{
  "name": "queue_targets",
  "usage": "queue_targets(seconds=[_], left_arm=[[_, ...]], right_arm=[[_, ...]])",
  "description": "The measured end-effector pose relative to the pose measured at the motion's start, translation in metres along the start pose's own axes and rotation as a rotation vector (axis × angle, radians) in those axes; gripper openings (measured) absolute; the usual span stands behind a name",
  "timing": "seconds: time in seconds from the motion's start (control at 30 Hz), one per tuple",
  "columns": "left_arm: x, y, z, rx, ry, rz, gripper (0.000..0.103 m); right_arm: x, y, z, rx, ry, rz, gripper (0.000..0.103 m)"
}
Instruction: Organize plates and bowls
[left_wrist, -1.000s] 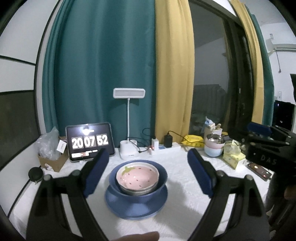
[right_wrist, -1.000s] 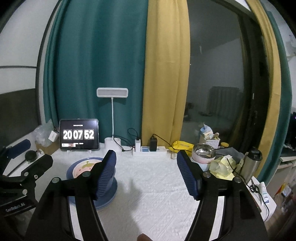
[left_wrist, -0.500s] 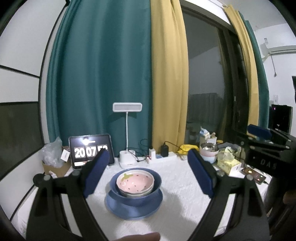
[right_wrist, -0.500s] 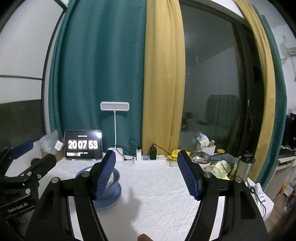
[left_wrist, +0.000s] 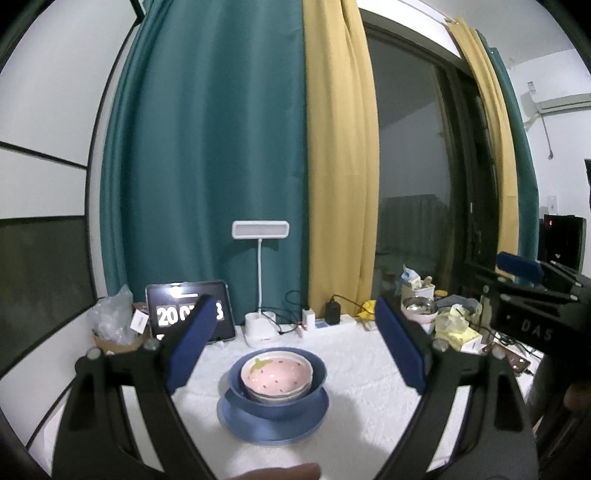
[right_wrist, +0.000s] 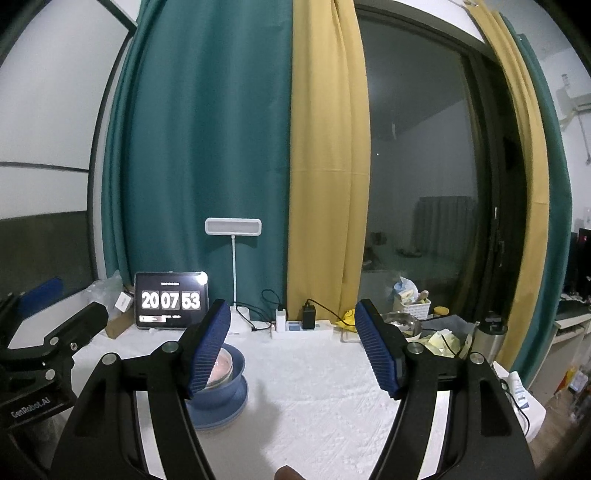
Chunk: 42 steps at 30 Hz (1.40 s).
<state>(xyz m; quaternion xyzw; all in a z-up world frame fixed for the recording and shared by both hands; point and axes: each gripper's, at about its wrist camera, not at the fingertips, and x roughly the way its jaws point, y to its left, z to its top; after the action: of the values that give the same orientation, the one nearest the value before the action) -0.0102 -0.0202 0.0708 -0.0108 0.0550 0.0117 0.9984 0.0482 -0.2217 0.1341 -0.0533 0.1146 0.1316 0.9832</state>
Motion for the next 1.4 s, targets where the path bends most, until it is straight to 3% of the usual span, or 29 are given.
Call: queue_targets(seconds=[1.4], left_arm=[[0.009,0.005,-0.004,-0.013,0.032,0.002,0.088]], right_arm=[[0.016,0.001,-0.009,-0.009,0.048,0.009,0.073]])
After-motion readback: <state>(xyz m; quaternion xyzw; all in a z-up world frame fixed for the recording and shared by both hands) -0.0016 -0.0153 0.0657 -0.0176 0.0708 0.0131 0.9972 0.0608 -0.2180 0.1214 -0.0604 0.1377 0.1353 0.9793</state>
